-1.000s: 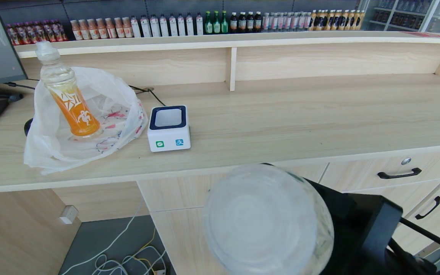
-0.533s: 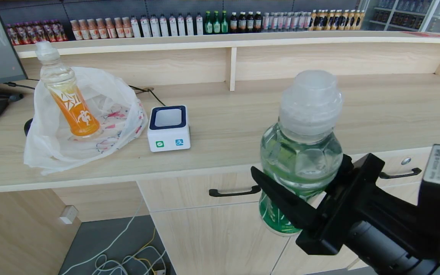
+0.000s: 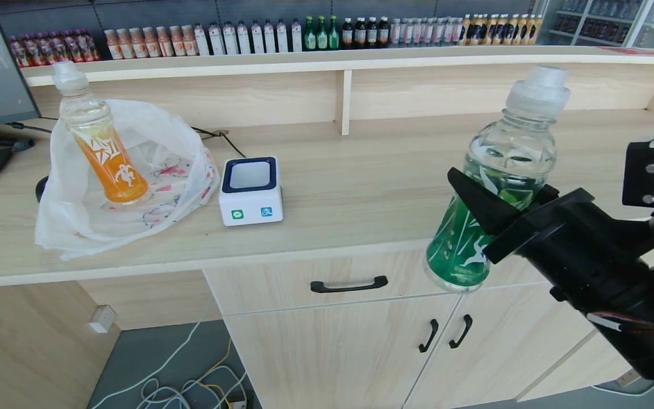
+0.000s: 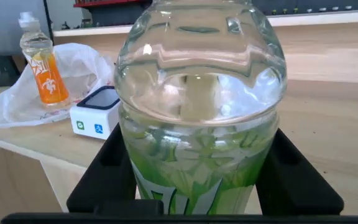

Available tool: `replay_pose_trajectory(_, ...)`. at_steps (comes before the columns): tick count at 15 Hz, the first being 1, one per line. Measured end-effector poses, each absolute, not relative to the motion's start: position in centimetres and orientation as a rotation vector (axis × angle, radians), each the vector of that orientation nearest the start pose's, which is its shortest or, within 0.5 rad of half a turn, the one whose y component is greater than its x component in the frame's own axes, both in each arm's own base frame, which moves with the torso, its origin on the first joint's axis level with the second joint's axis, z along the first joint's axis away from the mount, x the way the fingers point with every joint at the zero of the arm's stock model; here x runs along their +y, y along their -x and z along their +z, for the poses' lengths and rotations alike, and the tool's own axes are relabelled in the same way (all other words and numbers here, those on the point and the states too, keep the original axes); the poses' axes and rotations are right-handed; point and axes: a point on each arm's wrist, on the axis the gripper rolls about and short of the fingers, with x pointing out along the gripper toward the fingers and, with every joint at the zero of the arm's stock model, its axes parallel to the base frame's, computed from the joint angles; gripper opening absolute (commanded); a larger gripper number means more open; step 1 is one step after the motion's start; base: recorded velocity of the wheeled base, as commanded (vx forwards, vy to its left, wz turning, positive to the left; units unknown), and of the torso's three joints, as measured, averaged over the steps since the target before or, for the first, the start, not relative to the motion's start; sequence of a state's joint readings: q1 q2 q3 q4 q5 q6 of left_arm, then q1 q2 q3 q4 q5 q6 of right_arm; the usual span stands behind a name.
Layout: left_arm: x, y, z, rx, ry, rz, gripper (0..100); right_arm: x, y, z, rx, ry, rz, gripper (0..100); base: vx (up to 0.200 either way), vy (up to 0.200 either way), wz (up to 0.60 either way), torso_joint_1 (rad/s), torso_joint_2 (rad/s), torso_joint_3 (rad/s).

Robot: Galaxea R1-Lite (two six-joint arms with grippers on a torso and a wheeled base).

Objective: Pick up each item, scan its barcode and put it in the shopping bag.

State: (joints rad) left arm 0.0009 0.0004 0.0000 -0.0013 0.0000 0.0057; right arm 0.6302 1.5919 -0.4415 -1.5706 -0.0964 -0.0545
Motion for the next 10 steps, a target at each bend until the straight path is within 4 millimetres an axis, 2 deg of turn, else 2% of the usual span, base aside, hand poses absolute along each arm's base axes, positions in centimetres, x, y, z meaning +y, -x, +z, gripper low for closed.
replay_pose_trajectory(5,0.0,2.3,7.6,-0.001,-0.006,0.000,100,14.0,-21.7,23.1,-0.488,-0.111,0.457,0,0.000,0.000,0.00,0.000,0.00,0.000)
replay_pose_trajectory(8,0.0,2.3,7.6,-0.001,-0.006,0.000,100,13.1,-23.3,24.5,-0.548,-0.116,0.394,0,0.000,0.000,0.00,0.000,0.00,0.000)
replay_pose_trajectory(10,0.0,2.3,7.6,-0.001,-0.004,0.000,100,12.8,-23.7,24.5,-0.548,-0.110,0.380,0,0.000,0.000,0.00,0.000,0.00,0.000)
